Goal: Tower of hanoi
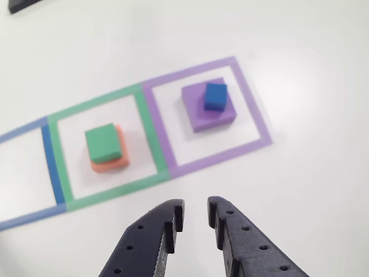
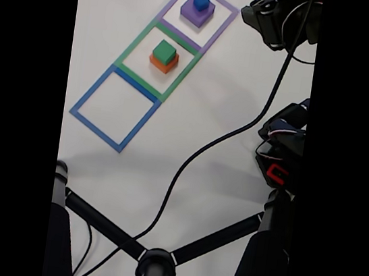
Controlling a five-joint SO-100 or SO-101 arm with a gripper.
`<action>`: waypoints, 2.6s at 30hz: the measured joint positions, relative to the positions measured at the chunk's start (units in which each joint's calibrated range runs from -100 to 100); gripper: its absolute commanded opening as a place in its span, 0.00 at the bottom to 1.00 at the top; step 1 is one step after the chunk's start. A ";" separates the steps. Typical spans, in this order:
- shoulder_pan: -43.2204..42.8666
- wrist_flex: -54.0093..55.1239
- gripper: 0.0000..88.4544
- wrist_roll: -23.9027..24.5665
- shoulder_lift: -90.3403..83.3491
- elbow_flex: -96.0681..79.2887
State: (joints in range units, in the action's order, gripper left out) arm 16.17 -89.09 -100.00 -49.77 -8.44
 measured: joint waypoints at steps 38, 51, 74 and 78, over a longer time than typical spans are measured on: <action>8.51 102.41 0.29 0.00 14.10 -74.41; 8.43 121.75 0.29 0.00 34.95 -72.15; 8.27 128.81 0.28 0.00 50.06 -61.88; 8.27 130.10 0.28 0.00 52.09 -60.66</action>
State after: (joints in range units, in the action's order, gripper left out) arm 24.44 41.01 -100.00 2.32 -69.10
